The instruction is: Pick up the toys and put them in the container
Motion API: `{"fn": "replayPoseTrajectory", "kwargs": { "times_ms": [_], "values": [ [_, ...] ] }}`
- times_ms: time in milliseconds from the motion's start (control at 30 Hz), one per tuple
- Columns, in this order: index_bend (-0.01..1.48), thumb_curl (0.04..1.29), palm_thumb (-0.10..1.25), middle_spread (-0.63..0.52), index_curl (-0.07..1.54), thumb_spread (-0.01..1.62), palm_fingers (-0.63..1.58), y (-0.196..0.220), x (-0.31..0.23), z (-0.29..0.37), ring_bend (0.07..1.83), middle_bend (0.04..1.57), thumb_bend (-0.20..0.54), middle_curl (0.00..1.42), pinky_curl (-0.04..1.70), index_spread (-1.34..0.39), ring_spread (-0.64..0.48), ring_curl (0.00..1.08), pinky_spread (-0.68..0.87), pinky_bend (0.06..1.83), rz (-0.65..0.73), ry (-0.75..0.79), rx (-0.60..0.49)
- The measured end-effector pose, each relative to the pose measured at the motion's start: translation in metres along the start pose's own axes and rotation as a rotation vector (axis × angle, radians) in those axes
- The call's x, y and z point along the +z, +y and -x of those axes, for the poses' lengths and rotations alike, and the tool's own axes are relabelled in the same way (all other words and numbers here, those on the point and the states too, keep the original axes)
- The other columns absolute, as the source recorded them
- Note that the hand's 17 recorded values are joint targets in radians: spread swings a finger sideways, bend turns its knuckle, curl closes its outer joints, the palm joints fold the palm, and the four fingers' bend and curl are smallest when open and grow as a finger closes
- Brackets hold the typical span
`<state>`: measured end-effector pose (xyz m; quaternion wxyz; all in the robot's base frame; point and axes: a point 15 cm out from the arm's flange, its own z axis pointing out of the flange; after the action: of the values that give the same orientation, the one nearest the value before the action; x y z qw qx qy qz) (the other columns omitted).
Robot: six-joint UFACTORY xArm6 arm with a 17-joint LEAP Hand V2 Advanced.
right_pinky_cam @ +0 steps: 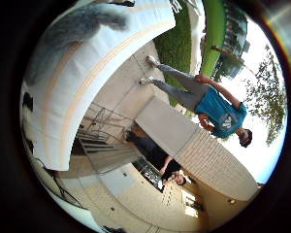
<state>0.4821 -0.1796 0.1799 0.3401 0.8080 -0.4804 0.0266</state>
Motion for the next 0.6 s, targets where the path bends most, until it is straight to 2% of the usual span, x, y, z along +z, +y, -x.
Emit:
{"fn": "replayPoseTrajectory", "kwargs": {
  "times_ms": [133,233,333,367,400,467,500,600],
  "values": [
    [0.27,0.4,0.85,-0.05,0.33,1.05,0.32,0.0,0.012,0.004,0.28,0.2,-0.028,0.35,0.16,-0.25,0.2,0.31,0.35,0.29,0.019,-0.013,-0.007],
    [0.27,0.4,0.86,-0.07,0.35,1.05,0.48,0.002,0.017,0.005,0.34,0.21,-0.027,0.36,0.16,-0.25,0.21,0.32,0.35,0.27,0.028,-0.021,-0.007],
    [0.22,0.4,0.87,-0.11,0.34,1.05,0.8,0.009,0.015,0.004,0.53,0.32,-0.023,0.4,0.14,-0.28,0.15,0.37,0.32,0.27,0.022,-0.03,-0.004],
    [0.16,0.4,0.88,-0.13,0.32,1.05,0.91,0.012,0.014,0.004,0.6,0.42,-0.023,0.44,0.13,-0.31,0.12,0.39,0.31,0.28,0.021,-0.032,-0.003],
    [0.11,0.41,0.88,-0.15,0.3,1.05,0.98,0.016,0.011,0.003,0.75,0.52,-0.024,0.49,0.14,-0.35,0.1,0.46,0.31,0.33,0.015,-0.031,0.002],
    [0.09,0.41,0.89,-0.17,0.29,1.05,1.01,0.028,0.007,0.002,0.86,0.59,-0.023,0.54,0.15,-0.37,0.08,0.51,0.3,0.35,0.007,-0.03,0.014],
    [0.09,0.41,0.9,-0.19,0.27,1.05,0.99,0.035,0.005,0.003,0.97,0.68,-0.022,0.6,0.16,-0.42,0.06,0.57,0.3,0.42,0.003,-0.031,0.02],
    [0.13,0.43,0.92,-0.22,0.22,1.05,1.02,0.055,-0.013,0.0,1.1,0.8,-0.019,0.69,0.2,-0.49,0.02,0.65,0.3,0.6,-0.035,-0.033,0.044]
  ]
}}
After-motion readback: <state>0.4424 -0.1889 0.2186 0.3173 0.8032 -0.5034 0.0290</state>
